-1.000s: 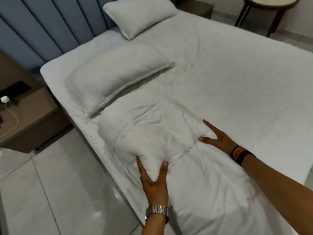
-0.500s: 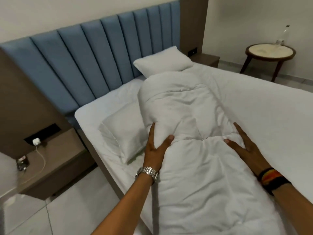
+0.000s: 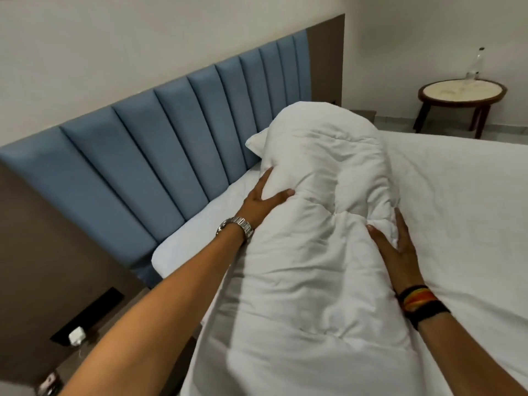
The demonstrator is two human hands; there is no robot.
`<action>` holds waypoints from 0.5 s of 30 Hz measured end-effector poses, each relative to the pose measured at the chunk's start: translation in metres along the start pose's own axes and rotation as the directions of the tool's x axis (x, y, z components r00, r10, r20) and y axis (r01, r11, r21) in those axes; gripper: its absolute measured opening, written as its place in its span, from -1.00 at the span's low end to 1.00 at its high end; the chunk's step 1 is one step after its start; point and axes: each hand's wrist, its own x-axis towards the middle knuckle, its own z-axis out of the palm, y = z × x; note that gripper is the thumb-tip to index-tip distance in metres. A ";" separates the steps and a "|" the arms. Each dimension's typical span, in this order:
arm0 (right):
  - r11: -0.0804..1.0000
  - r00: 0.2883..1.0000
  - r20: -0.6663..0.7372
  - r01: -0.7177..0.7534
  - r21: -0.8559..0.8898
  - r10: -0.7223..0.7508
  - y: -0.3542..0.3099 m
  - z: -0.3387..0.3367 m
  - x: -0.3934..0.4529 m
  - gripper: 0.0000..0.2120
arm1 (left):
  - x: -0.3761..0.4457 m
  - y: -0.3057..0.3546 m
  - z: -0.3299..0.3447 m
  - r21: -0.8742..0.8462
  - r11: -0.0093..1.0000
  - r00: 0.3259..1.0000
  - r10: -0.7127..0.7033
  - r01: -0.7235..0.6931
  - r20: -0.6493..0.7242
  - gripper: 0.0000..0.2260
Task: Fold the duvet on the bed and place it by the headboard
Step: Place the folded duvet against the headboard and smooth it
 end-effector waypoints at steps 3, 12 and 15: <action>0.998 1.000 -0.020 -0.003 0.069 0.005 0.002 0.077 0.034 -0.08 | 0.062 -0.025 -0.056 0.034 0.999 0.999 0.001 -0.002 0.050 -0.12; 0.991 0.990 -0.121 -0.059 0.120 0.073 -0.002 0.293 0.118 -0.22 | 0.225 -0.093 -0.213 0.072 0.997 0.991 0.016 -0.026 0.136 -0.17; 0.983 0.977 -0.170 -0.099 0.155 0.126 0.004 0.363 0.147 -0.17 | 0.288 -0.126 -0.256 0.086 0.995 0.979 0.025 -0.043 0.204 -0.17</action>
